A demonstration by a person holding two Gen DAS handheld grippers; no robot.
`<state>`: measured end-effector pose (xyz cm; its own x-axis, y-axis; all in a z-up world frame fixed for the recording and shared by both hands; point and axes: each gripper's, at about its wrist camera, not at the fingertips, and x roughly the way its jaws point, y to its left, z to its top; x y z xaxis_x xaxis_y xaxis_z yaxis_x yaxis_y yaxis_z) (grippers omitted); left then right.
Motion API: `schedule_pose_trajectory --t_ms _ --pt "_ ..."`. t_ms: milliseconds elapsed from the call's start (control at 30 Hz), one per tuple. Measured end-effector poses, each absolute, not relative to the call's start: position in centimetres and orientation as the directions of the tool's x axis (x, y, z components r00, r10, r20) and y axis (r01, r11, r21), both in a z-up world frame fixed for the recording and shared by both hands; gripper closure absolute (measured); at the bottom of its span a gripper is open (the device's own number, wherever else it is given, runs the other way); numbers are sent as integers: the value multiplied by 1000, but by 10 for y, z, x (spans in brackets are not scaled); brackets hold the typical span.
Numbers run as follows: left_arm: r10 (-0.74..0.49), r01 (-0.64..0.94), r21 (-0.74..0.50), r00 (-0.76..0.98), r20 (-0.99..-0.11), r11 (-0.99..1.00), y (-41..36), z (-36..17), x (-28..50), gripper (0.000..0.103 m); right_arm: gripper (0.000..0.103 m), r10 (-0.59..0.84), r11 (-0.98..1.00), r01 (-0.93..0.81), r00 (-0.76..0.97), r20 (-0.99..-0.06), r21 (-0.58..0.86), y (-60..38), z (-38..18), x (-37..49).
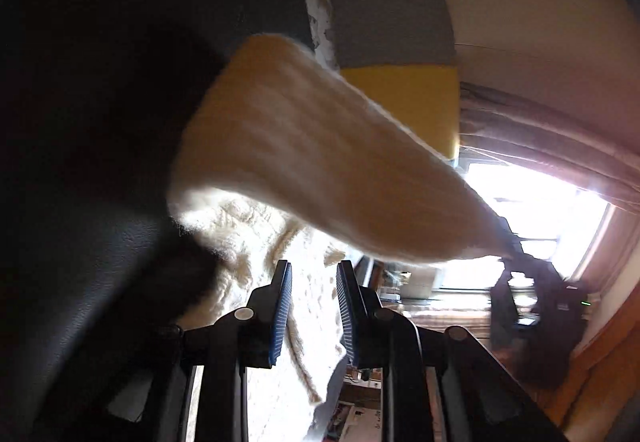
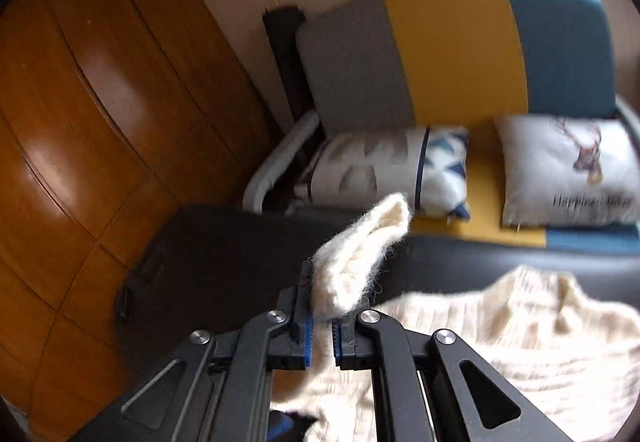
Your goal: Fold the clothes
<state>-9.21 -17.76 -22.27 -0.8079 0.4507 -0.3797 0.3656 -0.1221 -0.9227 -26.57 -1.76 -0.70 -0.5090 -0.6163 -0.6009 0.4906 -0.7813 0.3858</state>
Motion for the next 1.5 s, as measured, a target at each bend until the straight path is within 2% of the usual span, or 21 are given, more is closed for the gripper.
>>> schedule_pose_trajectory --t_ms 233,400,500,667,767,900,1000,1167,1233,1333,1400,1500 --pt "435 456 -869 -754 -492 -192 -168 -237 -116 82 96 -590 -807 459 -605 -535 371 39 33 -272" --pt "415 485 -840 -731 -542 -244 -168 -241 -124 82 96 -520 -852 364 -671 -529 376 109 31 -274" --pt "410 481 -832 -724 -555 -277 -168 -239 -124 82 96 -467 -876 266 -671 -576 402 155 -3 -272" --pt "394 476 -799 -698 -597 -368 -165 -232 -128 84 96 -408 -881 48 -581 -704 471 222 -114 -263" --pt "387 470 -771 -676 -627 -429 -162 -228 -132 84 96 -417 -849 -60 -534 -735 525 255 -168 -253" --pt "379 462 -748 -660 -649 -477 -162 -224 -136 84 96 -439 -822 -96 -522 -731 562 278 -208 -239" --pt "353 458 -715 -647 -676 -528 -161 -218 -140 84 96 -453 -812 -82 -535 -713 578 286 -208 -236" --pt "312 442 -656 -628 -713 -611 -148 -219 -141 85 96 -452 -836 67 -648 -614 545 279 -152 -236" --pt "298 428 -630 -619 -727 -648 -144 -217 -142 86 96 -412 -860 36 -637 -651 509 281 -161 -239" --pt "271 389 -568 -597 -755 -725 -136 -213 -147 86 96 -369 -865 -76 -575 -730 497 296 -203 -243" --pt "256 365 -530 -584 -771 -765 -133 -211 -150 86 97 -395 -832 -99 -587 -707 546 304 -223 -240" --pt "256 353 -513 -568 -782 -783 -134 -210 -154 86 97 -378 -830 -112 -606 -700 546 309 -219 -236"
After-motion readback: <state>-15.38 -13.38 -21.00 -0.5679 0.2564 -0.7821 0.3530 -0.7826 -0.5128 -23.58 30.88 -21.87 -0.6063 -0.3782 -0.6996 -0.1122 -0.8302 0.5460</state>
